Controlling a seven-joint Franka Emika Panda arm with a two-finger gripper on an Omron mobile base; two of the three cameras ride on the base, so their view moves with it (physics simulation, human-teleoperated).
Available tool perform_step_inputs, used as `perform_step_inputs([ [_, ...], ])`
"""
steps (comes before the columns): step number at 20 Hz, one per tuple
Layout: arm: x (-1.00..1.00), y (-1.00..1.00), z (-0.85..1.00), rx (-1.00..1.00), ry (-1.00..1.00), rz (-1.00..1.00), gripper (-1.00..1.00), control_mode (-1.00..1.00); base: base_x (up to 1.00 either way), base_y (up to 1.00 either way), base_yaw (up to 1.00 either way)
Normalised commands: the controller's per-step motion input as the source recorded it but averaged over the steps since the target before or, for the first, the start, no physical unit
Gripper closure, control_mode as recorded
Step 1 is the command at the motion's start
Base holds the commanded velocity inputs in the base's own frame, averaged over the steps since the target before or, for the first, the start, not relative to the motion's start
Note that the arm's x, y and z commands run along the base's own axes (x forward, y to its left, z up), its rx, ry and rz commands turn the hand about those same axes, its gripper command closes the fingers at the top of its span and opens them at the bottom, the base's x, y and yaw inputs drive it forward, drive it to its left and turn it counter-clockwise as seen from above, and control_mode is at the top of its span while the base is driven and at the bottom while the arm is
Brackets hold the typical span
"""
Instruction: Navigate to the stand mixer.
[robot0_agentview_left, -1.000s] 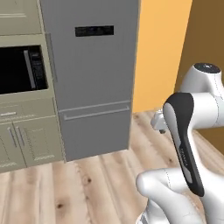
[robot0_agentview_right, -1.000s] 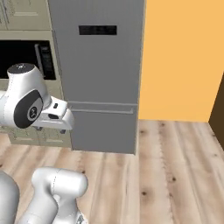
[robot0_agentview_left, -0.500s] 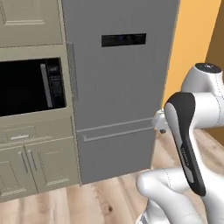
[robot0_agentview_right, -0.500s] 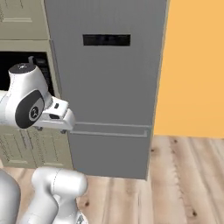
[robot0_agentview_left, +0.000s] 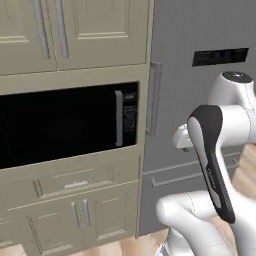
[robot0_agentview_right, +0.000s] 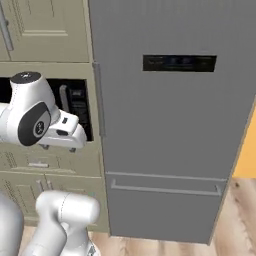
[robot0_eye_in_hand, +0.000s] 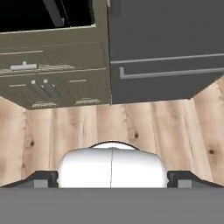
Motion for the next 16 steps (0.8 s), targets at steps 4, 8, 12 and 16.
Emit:
perform_step_inputs([
  [4, 0.00, 0.00, 0.00, 0.00, 0.00, 0.00, -1.00, 1.00, 0.60, 1.00, -0.03],
  [8, 0.00, 0.00, 0.00, 0.00, 0.00, 0.00, -1.00, 1.00, 0.21, 1.00, 0.00],
  [12, 0.00, 0.00, 0.00, 0.00, 0.00, 0.00, -1.00, 1.00, -0.68, 1.00, 0.03],
  [16, 0.00, 0.00, 0.00, 0.00, 0.00, 0.00, -1.00, 1.00, -0.81, 1.00, 0.07],
])
